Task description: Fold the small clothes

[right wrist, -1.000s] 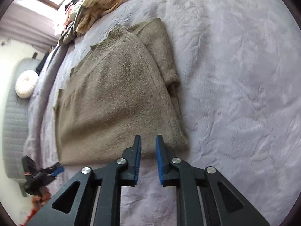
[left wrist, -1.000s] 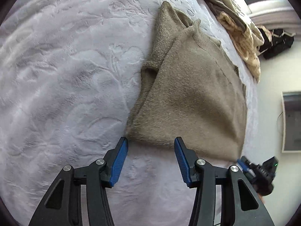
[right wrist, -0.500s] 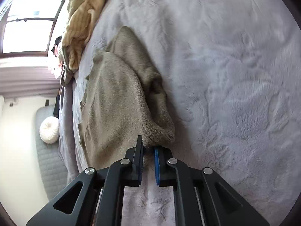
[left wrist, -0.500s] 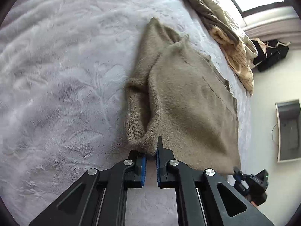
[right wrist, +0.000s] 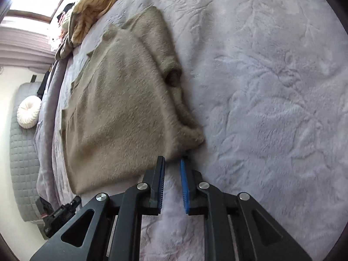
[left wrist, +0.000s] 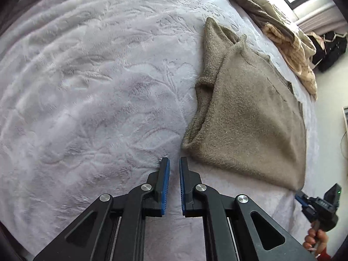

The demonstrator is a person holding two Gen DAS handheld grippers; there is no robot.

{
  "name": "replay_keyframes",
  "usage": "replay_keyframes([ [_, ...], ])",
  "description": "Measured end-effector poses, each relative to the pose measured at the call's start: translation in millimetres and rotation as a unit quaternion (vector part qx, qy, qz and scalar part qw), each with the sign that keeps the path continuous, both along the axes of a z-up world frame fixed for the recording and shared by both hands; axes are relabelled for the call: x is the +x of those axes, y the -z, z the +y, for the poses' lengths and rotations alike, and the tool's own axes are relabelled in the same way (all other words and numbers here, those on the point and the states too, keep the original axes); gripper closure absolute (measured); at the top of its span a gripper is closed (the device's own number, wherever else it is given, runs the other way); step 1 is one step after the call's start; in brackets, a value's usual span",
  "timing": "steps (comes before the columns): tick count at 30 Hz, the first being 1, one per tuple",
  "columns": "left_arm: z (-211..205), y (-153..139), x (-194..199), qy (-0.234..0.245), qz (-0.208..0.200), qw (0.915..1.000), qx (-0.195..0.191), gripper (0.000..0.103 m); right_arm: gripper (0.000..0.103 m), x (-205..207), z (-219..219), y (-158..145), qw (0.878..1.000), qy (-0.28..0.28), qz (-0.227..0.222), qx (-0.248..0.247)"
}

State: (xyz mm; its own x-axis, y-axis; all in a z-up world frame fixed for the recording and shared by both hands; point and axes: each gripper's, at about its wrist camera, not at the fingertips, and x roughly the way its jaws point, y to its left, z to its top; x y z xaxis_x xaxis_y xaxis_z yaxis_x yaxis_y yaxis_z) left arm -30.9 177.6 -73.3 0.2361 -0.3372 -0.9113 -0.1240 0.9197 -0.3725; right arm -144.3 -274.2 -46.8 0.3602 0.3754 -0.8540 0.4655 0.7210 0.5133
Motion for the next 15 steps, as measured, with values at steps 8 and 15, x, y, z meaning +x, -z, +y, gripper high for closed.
replay_keyframes([
  [8, 11.0, -4.0, 2.7, 0.018, 0.000, 0.9981, 0.060, 0.093, 0.063, 59.4, 161.6, -17.5, 0.982, -0.186, -0.021, 0.027],
  [15, 36.3, -9.4, -5.1, 0.007, -0.021, 0.9955, 0.092, 0.011, 0.058, 119.0, 297.9, -10.5, 0.960, -0.277, -0.023, -0.038],
])
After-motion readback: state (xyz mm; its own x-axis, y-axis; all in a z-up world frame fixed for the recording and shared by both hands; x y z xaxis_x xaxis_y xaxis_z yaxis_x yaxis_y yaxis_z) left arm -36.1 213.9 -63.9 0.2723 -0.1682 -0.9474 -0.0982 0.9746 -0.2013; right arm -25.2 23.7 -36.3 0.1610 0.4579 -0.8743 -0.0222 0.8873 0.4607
